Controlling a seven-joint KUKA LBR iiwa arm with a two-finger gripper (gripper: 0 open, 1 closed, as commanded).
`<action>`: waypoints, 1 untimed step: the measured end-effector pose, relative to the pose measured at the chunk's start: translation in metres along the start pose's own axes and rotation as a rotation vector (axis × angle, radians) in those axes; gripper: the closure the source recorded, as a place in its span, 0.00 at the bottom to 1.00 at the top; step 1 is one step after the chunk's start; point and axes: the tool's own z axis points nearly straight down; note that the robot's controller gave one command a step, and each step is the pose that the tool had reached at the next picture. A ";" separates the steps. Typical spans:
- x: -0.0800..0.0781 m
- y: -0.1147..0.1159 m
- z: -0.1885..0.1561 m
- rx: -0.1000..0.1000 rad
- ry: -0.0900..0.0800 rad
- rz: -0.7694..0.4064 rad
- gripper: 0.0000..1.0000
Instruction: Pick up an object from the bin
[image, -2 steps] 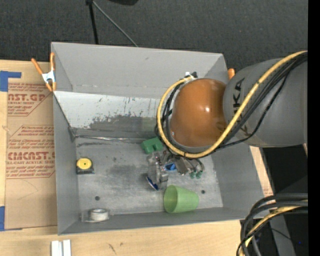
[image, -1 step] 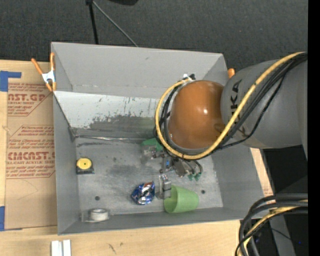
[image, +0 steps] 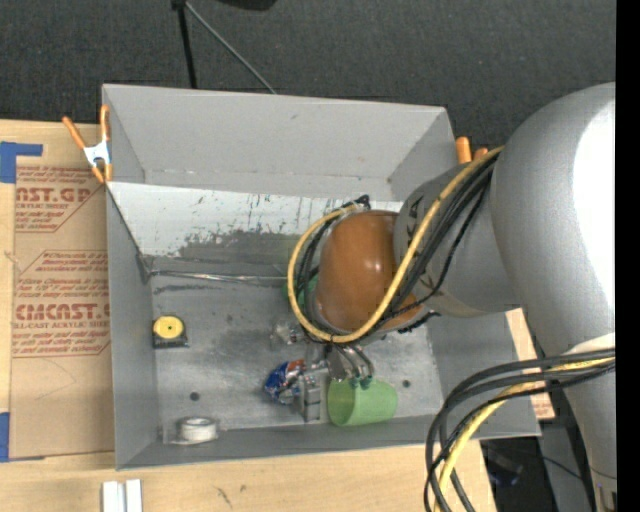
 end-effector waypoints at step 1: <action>-0.005 0.000 -0.008 -0.001 -0.016 0.001 1.00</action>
Offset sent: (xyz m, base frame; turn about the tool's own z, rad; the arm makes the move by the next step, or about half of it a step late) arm 0.0000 0.0000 0.0000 0.0000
